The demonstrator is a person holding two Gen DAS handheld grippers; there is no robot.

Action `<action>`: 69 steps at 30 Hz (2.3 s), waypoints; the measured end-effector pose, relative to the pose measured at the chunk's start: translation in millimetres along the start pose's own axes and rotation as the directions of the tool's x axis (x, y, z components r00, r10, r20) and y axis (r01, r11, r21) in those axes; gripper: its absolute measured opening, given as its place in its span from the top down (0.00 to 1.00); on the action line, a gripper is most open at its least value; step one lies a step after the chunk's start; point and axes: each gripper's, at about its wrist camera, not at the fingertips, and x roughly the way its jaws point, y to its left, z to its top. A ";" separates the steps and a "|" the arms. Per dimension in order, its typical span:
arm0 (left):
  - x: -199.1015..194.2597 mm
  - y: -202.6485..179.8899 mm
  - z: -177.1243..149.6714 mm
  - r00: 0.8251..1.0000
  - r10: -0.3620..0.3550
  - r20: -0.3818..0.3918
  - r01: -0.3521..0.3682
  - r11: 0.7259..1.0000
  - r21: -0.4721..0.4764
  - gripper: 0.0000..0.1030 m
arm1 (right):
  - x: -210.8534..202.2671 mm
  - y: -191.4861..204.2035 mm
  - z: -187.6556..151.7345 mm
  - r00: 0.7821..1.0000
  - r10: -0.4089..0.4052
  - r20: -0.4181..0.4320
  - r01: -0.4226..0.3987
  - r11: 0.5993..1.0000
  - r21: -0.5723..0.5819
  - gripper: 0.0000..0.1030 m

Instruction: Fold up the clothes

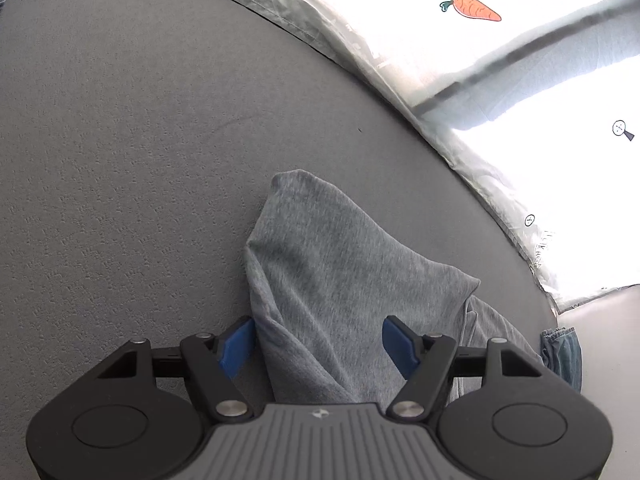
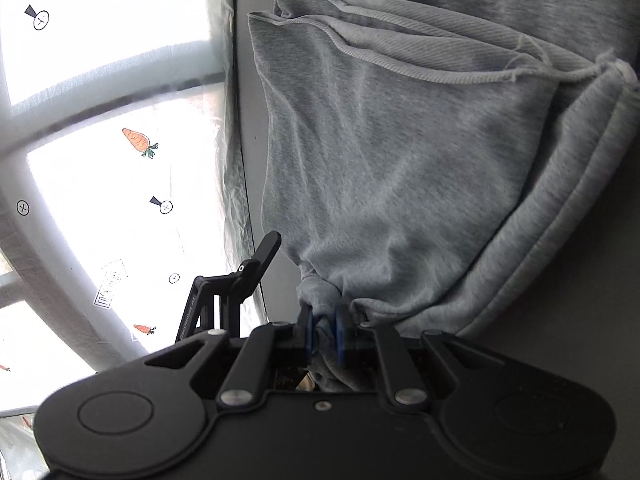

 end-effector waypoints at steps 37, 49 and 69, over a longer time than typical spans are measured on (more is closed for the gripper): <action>28.8 -34.9 25.2 0.996 0.076 -0.037 -0.073 0.994 0.085 0.82 | -24.6 2.0 13.1 0.987 0.158 0.015 -0.159 0.984 0.082 0.89; -30.2 -1.0 28.7 0.992 0.082 0.095 -0.083 0.997 0.006 0.91 | 5.2 26.2 -16.2 0.972 0.214 -0.097 -0.205 0.974 0.099 0.89; -129.7 2.2 31.1 0.932 0.224 0.286 -0.248 0.968 0.048 0.91 | 28.3 35.1 -63.8 0.944 0.184 -0.275 -0.176 0.983 0.053 0.89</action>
